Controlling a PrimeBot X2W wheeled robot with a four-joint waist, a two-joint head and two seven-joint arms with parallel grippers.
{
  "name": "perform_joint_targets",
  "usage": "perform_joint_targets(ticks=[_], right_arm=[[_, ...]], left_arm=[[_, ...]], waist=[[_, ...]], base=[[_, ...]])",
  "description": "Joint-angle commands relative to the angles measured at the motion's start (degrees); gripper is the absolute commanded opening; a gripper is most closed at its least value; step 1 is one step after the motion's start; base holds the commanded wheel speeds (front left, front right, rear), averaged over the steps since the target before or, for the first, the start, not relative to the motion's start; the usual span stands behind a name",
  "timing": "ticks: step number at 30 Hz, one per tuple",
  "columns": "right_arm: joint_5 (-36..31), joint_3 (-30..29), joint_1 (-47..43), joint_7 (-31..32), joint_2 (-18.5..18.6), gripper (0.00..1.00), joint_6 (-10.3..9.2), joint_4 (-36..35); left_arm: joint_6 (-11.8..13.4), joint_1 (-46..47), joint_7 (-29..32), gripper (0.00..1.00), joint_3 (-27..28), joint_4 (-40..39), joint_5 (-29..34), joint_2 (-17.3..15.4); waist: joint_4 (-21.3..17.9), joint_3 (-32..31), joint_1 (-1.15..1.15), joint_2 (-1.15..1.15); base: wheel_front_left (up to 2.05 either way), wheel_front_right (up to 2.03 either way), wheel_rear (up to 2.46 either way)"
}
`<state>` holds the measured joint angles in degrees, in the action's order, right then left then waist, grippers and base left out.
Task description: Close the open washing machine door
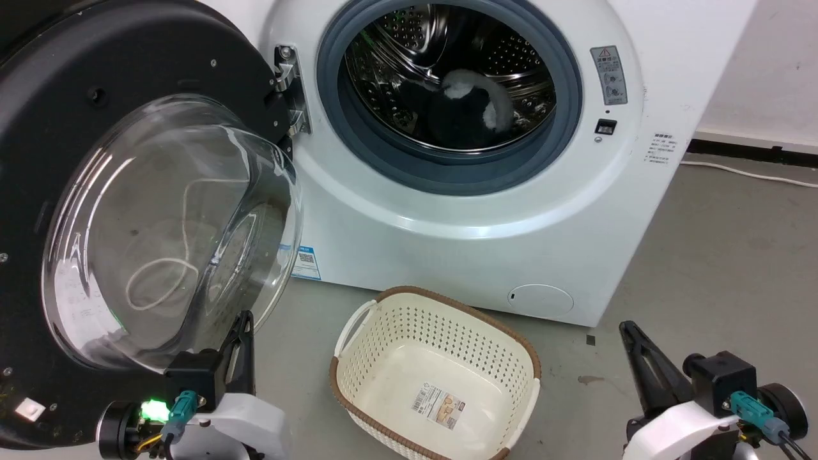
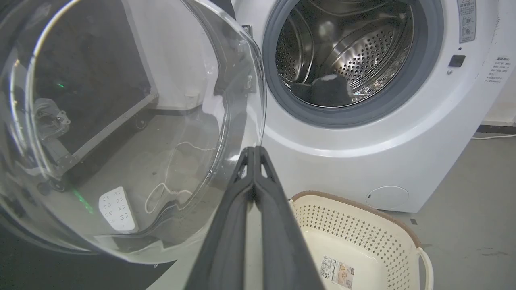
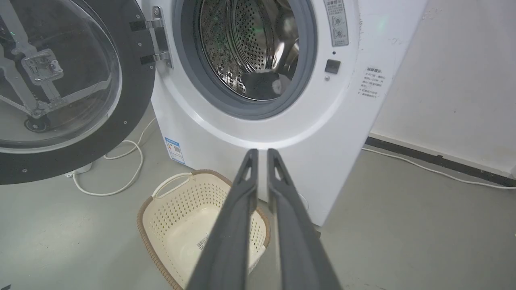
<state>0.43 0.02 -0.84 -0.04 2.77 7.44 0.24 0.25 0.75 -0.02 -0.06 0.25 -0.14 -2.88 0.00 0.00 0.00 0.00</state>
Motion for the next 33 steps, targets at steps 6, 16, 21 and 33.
perform_joint_targets(ticks=[6, 16, 21, 33], right_arm=[[0.49, 0.12, -0.15, -0.35, 0.0, 1.0, 0.0, 0.19], [1.8, 0.32, -0.5, -1.56, 0.01, 1.0, 0.0, 0.66], [2.54, 0.43, -0.74, -2.16, 0.01, 1.0, 0.01, 0.83], [4.22, 0.63, -1.23, -3.6, 0.02, 1.0, 0.01, 1.42]], left_arm=[[0.09, -0.01, -0.35, 1.0, -0.27, 0.18, -0.54, 0.0], [0.21, 0.12, -1.57, 1.0, -1.08, 0.99, -2.16, 0.0], [0.28, 0.13, -2.17, 1.0, -1.48, 1.32, -3.0, 0.0], [0.46, 0.2, -3.6, 1.0, -2.52, 2.15, -4.95, 0.0]], waist=[[0.01, 0.01, 0.0, 0.0], [0.04, 0.01, 0.0, 0.0], [0.06, -0.02, 0.0, 0.0], [0.2, 0.0, 0.0, 0.0]], base=[[0.0, 0.0, 0.0], [0.0, 0.0, 0.0], [0.0, 0.0, 0.0], [0.0, 0.0, 0.0]])
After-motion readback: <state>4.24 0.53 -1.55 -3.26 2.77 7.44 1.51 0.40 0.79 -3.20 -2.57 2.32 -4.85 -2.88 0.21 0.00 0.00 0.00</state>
